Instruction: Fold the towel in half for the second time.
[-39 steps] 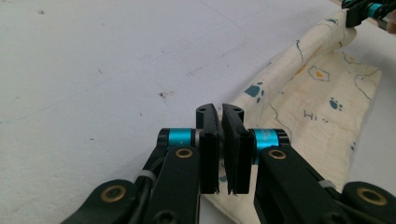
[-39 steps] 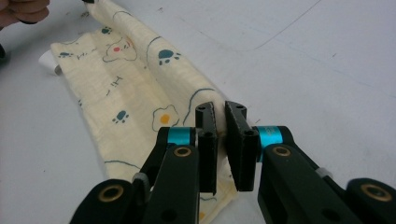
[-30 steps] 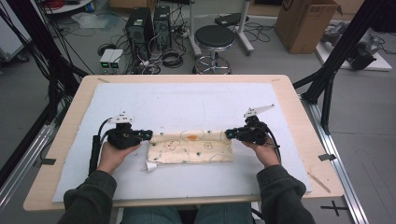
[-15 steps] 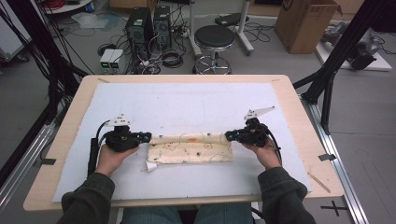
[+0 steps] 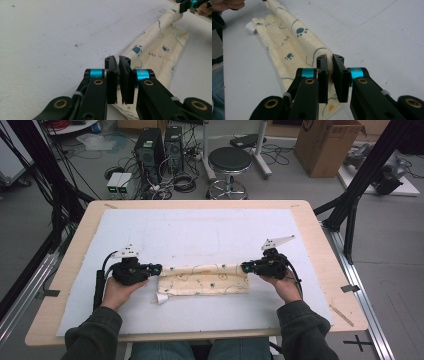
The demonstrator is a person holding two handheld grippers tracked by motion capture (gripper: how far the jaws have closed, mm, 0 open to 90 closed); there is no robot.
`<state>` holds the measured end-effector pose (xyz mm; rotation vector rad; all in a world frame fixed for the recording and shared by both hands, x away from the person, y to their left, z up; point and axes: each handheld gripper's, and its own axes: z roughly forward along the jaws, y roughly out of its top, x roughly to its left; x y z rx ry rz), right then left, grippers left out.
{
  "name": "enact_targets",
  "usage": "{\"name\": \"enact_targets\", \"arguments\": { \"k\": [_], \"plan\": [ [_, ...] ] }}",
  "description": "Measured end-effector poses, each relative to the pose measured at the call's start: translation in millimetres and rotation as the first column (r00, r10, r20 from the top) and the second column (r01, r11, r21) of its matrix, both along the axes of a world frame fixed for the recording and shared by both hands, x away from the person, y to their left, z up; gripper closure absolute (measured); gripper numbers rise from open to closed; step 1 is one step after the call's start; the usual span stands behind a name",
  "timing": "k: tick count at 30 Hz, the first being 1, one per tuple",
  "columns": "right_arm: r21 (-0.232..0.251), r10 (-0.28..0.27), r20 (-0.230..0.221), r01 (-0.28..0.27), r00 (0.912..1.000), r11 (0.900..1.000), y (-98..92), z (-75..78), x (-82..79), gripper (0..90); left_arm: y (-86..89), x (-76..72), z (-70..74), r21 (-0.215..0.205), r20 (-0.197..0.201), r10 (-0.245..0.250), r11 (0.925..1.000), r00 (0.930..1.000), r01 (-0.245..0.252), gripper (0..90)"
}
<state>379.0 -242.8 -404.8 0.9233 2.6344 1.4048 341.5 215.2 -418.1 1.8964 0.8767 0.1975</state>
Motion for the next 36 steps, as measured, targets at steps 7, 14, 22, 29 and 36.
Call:
{"name": "enact_targets", "arguments": {
  "k": [7, 14, 22, 29, 36],
  "plan": [
    [0.0, 0.003, 0.005, -0.003, 1.0, 1.0, -0.1, 1.0, -1.9, 83.3, 0.5, -3.7, 1.5, -0.003, 0.006, -0.01, 0.9999, 0.9999, 0.01, 84.7],
    [0.001, 0.006, 0.008, -0.006, 0.9999, 1.0, -0.3, 1.7, -5.4, 83.3, -0.2, -8.0, 3.2, -0.005, 0.012, -0.016, 0.9999, 0.9998, 0.016, 84.7],
    [0.003, 0.012, 0.007, -0.012, 0.9999, 1.0, -2.8, -2.3, -10.3, 83.2, -1.6, -13.0, 5.4, -0.004, 0.021, -0.035, 0.9994, 0.9992, 0.035, 84.7],
    [0.003, 0.013, 0.006, -0.013, 0.9999, 1.0, -5.4, -2.6, -15.4, 83.3, -3.1, -18.4, 8.2, -0.001, 0.027, -0.048, 0.9988, 0.9985, 0.048, 84.7],
    [0.0, 0.015, 0.01, -0.015, 0.9998, 1.0, -7.0, -3.6, -20.2, 83.2, -5.7, -23.6, 10.0, 0.009, 0.033, -0.066, 0.9978, 0.9973, 0.065, 84.7]
  ]
}}
